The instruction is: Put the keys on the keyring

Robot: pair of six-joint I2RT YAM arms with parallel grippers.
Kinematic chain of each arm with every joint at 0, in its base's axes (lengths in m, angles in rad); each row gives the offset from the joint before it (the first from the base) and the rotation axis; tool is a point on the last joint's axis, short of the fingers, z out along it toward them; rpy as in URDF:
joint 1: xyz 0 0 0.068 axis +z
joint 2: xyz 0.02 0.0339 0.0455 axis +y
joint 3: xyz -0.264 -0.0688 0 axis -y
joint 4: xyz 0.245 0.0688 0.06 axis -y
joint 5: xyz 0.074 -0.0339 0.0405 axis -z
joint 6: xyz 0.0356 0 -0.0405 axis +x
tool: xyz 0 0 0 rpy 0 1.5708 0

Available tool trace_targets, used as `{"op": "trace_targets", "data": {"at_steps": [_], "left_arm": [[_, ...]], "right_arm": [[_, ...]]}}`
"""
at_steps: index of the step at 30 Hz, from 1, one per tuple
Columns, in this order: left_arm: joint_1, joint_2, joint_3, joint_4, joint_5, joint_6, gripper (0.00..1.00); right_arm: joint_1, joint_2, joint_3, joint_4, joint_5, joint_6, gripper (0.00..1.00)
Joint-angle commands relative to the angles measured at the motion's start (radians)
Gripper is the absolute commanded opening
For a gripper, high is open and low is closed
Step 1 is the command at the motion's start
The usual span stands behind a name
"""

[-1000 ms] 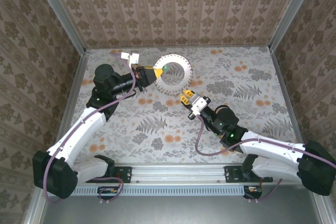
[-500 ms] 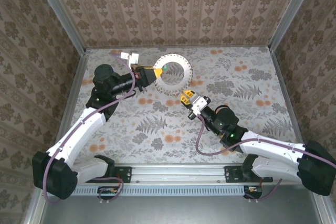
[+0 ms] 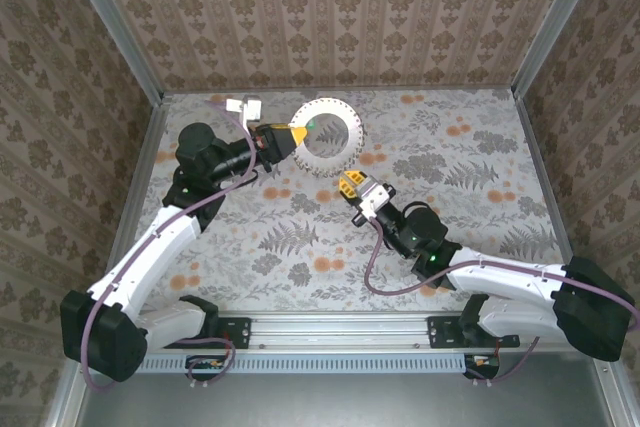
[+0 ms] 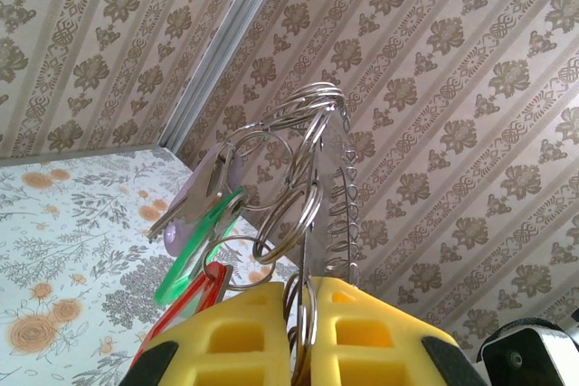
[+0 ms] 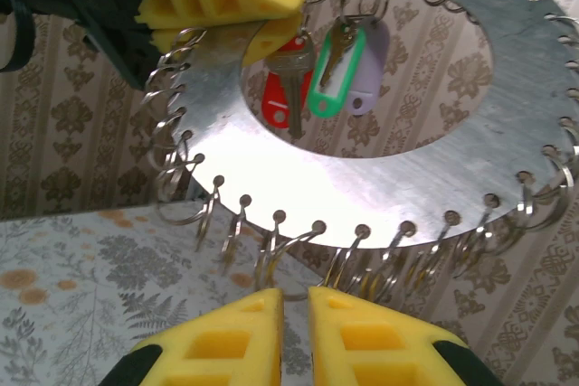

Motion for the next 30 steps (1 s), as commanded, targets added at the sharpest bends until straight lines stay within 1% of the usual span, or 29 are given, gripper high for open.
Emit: {"op": "trace_targets", "data": {"at_steps": [1,10,16,20,30], "left_arm": [[-0.006,-0.032,0.008,0.024,-0.004,0.007,0.00],[-0.006,-0.035,0.010,0.021,-0.004,0.011,0.00],[-0.005,-0.042,0.011,0.012,-0.016,0.018,0.00],[-0.005,-0.037,0.011,0.012,-0.015,0.015,0.00],[-0.006,-0.036,0.019,0.002,-0.015,0.017,0.00]], "right_arm": [[0.005,0.002,0.021,0.062,0.047,-0.015,0.18],[0.005,-0.023,0.021,-0.003,0.047,-0.063,0.20],[0.005,-0.083,-0.011,-0.056,0.026,-0.059,0.20],[0.005,-0.119,0.002,-0.116,0.010,-0.069,0.20],[0.003,-0.092,0.032,-0.094,-0.021,-0.091,0.19]]}}
